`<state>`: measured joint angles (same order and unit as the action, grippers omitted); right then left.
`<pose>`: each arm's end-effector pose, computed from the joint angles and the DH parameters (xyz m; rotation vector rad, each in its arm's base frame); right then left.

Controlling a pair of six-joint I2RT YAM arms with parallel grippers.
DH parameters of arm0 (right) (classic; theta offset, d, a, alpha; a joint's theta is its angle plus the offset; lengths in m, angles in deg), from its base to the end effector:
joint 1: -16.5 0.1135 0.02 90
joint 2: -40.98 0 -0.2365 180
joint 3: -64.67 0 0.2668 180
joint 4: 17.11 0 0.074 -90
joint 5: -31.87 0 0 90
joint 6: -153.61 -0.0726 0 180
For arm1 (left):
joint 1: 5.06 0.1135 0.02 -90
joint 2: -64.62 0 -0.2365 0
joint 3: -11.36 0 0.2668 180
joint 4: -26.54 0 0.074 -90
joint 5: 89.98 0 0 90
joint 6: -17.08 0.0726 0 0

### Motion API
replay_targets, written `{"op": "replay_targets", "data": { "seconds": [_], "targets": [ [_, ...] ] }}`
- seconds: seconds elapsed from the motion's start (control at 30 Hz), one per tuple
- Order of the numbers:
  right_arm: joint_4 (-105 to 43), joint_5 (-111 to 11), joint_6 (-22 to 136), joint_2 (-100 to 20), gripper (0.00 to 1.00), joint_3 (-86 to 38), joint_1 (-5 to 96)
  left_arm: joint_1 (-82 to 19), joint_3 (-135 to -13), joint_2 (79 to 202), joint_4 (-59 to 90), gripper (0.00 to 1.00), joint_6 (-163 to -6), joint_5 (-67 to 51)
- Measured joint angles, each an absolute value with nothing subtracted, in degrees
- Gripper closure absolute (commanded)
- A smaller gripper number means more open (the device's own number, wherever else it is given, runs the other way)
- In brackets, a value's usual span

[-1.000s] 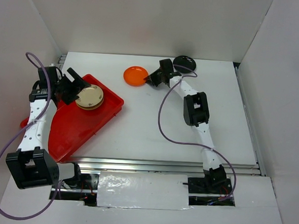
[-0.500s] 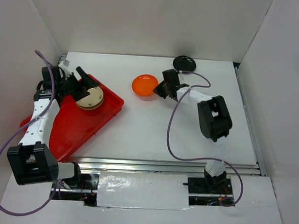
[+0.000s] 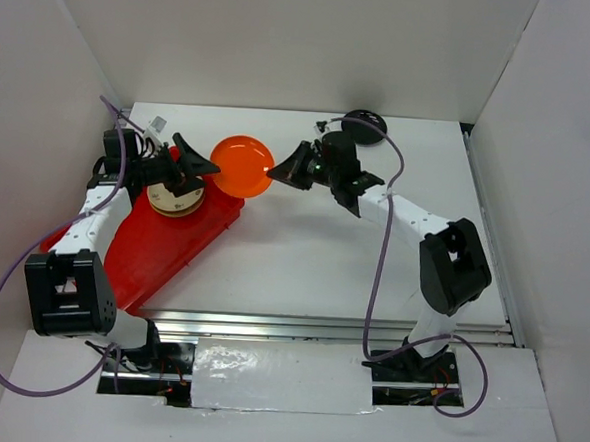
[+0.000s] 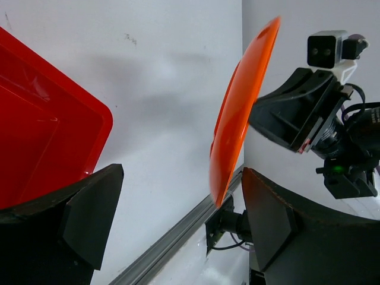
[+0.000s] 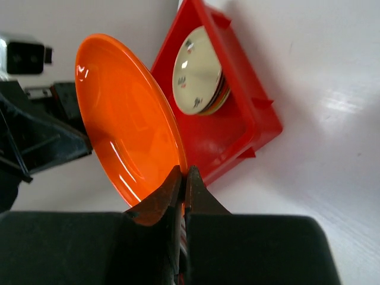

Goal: Place the plates into the plastic bin on the countertop

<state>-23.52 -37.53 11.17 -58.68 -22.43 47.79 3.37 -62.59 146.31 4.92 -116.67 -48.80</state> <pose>0.3750 0.2578 0.2425 0.1174 2.1104 1.2821 0.3605 -0.0018 0.2519 -0.4141 2.0866 -1.2539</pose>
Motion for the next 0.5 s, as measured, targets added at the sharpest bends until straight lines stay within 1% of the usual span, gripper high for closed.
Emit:
{"op": "replay_targets", "data": {
  "seconds": [0.07,0.1,0.13,0.17,0.2,0.23,0.27,0.3,0.33,0.37,0.43,0.47,0.5],
  "targets": [
    [-23.5,-35.9,11.5,-59.3,1.0,-22.4,48.9,3.4,-62.6,146.3,4.6,0.18,-116.6,-48.8],
    [-23.5,-35.2,11.6,-59.6,1.0,-22.4,49.4,3.4,-62.6,146.3,4.6,0.27,-116.6,-48.8],
    [-23.5,-34.5,11.7,-59.8,1.0,-22.4,49.8,3.4,-62.6,146.3,4.6,0.33,-116.6,-48.7],
    [-23.5,-34.0,11.7,-59.9,1.0,-22.4,50.2,3.4,-62.6,146.3,4.4,0.41,-116.6,-48.6],
    [-23.4,-33.4,11.7,-60.0,1.0,-22.4,50.5,3.4,-62.6,146.3,4.3,0.7,-116.4,-48.5],
    [-23.3,-33.0,11.7,-60.1,1.0,-22.5,50.8,3.4,-62.7,146.3,4.0,0.86,-116.6,-48.4],
    [-23.3,-32.8,12.0,-60.1,0.83,-22.5,50.9,3.4,-62.8,146.3,3.6,1.0,-116.3,-48.2],
    [-23.4,-33.1,11.2,-60.2,0.6,-22.6,51.0,3.3,-62.9,146.4,3.0,1.0,-114.5,-47.6],
    [-23.0,-32.7,10.8,-60.4,0.43,-23.0,51.0,3.2,-63.1,146.4,1.9,1.0,-113.6,-46.9],
    [-22.8,-32.7,11.0,-60.4,0.19,-23.1,50.8,3.1,-63.7,146.5,0.0,1.0,-113.5,-45.2],
    [-22.8,-33.1,11.3,-60.4,0.13,-23.1,50.0,3.2,-64.9,146.5,-4.1,1.0,-113.5,-38.7],
    [-22.4,-33.5,11.4,-60.3,0.03,-22.6,49.7,3.5,-65.5,146.2,-6.0,1.0,-113.8,-34.4],
    [-21.7,-34.0,10.9,-60.0,0.02,-21.4,49.1,3.8,-65.7,145.8,-7.3,1.0,-114.2,-30.2]
  ]
}}
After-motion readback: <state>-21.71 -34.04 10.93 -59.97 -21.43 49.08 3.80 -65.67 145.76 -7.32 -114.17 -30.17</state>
